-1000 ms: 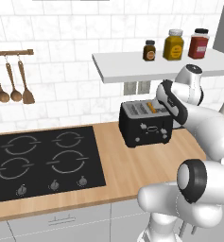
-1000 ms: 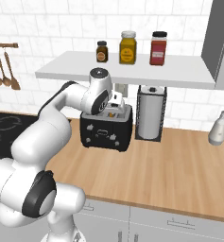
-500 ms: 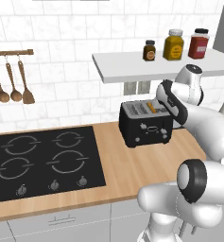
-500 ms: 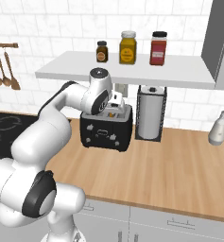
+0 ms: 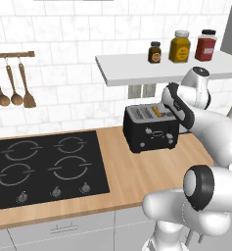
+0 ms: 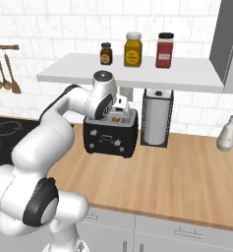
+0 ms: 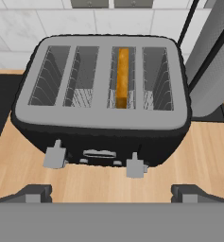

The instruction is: Start the toaster. Once the lever pops up, take the bread to the plate on the dining counter.

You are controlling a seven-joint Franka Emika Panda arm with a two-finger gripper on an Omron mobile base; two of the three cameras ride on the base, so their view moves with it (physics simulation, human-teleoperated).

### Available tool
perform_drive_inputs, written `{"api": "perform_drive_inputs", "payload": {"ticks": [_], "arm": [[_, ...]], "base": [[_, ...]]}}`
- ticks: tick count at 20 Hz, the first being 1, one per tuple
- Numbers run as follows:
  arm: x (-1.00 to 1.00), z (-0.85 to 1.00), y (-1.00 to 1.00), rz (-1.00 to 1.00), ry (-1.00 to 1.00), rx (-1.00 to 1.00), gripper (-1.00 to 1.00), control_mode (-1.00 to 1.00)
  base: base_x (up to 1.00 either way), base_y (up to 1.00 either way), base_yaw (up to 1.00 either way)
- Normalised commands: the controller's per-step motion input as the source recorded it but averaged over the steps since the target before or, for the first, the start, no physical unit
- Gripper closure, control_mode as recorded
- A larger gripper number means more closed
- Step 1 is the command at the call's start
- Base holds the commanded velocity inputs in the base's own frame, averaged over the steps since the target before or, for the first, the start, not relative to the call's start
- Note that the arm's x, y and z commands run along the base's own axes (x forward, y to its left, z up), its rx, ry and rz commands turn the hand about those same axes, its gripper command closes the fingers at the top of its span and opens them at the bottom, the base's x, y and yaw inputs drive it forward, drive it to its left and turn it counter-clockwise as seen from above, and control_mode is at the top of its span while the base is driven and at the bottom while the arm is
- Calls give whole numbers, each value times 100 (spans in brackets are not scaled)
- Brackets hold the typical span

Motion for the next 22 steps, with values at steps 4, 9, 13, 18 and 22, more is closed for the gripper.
{"api": "perform_drive_inputs", "payload": {"ticks": [4,9,13,18,22], "arm": [[0,0,0,0,0,0,-100,-100],[0,0,0,0,0,0,-100,-100],[0,0,0,0,0,0,-100,-100],[0,0,0,0,0,0,-100,-100],[0,0,0,0,0,0,-100,-100]], "base": [[0,0,0],[0,0,0],[0,0,0],[0,0,0],[0,0,0]]}}
